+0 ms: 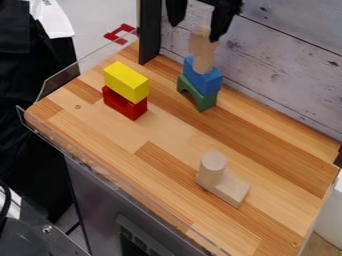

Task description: Placed cube on table

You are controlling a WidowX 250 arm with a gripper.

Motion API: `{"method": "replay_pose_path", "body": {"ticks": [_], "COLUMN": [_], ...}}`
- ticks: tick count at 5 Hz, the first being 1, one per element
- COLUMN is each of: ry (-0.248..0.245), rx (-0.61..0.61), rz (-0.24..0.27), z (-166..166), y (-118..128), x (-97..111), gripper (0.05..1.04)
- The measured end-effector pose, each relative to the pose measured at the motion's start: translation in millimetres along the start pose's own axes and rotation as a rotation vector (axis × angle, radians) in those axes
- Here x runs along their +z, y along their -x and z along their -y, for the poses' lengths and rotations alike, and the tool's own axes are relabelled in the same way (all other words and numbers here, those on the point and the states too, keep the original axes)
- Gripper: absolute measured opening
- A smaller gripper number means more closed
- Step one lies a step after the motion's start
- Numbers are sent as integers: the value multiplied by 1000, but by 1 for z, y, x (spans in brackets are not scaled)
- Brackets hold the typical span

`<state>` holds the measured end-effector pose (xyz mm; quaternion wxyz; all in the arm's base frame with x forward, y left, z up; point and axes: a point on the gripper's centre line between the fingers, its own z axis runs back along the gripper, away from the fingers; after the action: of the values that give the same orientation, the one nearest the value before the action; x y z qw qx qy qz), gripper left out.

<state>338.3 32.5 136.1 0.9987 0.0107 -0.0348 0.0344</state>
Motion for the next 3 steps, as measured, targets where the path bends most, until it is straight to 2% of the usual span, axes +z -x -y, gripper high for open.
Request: {"method": "replay_pose_path", "body": {"ticks": [3], "ry": [39], "rx": [45], "rz": [-35], "z": [-2], "y": [-6], "x": [-17], "gripper": [1000]}}
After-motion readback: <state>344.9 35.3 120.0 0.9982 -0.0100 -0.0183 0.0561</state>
